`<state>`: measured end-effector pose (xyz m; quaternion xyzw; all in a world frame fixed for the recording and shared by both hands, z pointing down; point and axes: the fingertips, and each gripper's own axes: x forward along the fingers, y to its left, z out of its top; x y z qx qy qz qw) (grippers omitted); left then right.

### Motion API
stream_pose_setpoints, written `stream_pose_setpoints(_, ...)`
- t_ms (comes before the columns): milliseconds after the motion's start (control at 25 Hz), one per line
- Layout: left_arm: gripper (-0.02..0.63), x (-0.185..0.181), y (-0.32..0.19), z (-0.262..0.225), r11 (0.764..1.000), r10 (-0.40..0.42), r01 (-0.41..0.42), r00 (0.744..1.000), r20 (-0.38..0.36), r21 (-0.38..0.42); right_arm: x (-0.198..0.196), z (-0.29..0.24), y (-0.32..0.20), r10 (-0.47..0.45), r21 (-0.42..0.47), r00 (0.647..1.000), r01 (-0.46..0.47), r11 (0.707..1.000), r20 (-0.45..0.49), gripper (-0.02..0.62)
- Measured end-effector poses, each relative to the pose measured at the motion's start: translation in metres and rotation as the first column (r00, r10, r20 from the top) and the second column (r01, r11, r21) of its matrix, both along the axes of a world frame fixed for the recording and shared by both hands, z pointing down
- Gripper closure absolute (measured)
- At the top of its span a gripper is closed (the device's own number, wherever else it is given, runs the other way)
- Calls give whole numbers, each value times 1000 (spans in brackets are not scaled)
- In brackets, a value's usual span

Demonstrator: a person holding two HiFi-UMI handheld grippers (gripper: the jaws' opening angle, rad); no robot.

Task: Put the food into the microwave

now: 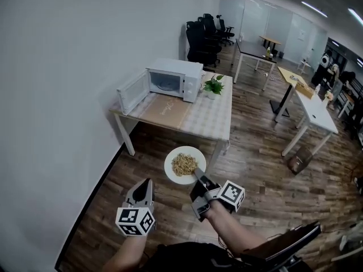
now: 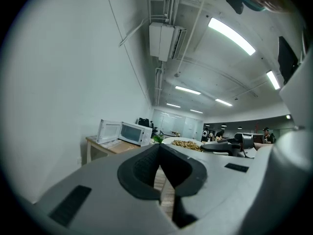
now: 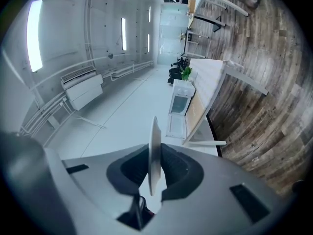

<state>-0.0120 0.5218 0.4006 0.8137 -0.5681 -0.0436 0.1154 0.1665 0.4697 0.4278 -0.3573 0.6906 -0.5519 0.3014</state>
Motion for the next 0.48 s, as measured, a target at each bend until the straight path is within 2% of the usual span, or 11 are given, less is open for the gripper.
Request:
stream_pose_setpoints(240, 598, -28, 3, -5, 999, 33, -34, 999, 25, 40, -26, 3, 8, 29, -1, 1000, -29, 1000, -5, 538)
stream_pose_setpoints(480, 598, -42, -1, 1, 998, 46, -46, 999, 20, 35, -36, 7, 1, 48, -10, 999, -48, 999, -20, 538)
